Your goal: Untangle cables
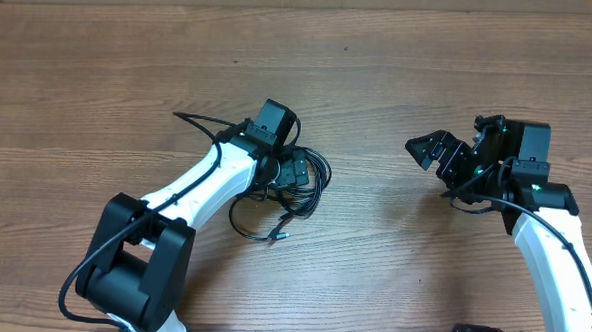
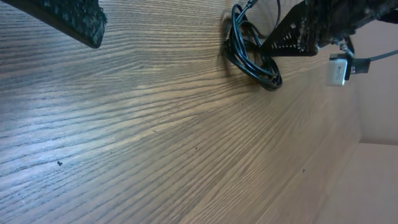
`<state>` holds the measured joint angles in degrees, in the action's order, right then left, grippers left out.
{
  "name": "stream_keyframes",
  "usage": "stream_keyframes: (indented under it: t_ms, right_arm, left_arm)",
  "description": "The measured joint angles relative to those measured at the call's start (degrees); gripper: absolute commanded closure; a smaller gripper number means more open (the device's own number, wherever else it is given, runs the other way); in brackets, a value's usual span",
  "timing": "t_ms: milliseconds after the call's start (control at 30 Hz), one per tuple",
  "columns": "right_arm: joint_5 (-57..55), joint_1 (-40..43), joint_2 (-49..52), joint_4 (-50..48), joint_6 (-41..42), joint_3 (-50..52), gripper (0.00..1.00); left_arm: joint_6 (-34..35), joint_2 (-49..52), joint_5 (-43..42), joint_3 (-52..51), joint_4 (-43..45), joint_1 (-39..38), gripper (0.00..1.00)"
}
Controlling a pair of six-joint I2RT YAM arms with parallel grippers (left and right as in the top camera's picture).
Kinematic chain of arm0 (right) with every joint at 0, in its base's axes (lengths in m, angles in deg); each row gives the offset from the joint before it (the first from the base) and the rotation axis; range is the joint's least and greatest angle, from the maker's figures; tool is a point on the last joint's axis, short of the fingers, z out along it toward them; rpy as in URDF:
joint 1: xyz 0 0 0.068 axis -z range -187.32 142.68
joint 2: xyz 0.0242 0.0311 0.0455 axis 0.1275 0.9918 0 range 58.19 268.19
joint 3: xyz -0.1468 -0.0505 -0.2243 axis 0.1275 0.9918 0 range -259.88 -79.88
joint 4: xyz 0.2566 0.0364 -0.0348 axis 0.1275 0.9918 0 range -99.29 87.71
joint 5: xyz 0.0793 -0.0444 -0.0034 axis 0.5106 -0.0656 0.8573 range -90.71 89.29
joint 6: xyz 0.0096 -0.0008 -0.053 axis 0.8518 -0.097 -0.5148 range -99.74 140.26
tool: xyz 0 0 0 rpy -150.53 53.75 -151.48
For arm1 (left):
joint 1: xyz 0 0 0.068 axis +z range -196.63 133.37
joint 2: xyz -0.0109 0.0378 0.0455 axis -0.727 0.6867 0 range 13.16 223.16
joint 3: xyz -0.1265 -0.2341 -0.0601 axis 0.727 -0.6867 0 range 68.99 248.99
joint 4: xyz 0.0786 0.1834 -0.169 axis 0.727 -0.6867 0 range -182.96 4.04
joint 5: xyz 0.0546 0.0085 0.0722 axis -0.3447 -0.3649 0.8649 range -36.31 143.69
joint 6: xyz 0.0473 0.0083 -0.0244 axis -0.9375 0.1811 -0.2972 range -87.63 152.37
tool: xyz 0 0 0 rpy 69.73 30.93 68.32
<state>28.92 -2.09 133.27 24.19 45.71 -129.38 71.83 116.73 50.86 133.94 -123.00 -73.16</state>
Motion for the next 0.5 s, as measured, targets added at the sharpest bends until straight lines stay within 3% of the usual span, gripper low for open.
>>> stream_keyframes:
  t_ms: [200, 267, 333, 500]
  right_arm:
    - [0.0, 0.0, 0.2, 0.0, 0.0, 0.0, 0.00]
    - [0.0, 0.0, 0.2, 0.0, 0.0, 0.0, 0.00]
    - [0.0, 0.0, 0.2, 0.0, 0.0, 0.0, 0.00]
    - [0.0, 0.0, 0.2, 0.0, 0.0, 0.0, 0.00]
  left_arm:
    - [1.4, 3.2, 0.4, 0.0, 0.1, -0.5, 0.01]
    - [2.1, 3.4, 0.7, 0.3, 0.4, -1.1, 0.08]
    - [2.8, 3.6, 1.2, 0.4, 0.6, -1.8, 0.25]
    - [4.2, 4.0, 1.8, 0.4, 1.4, -3.3, 0.28]
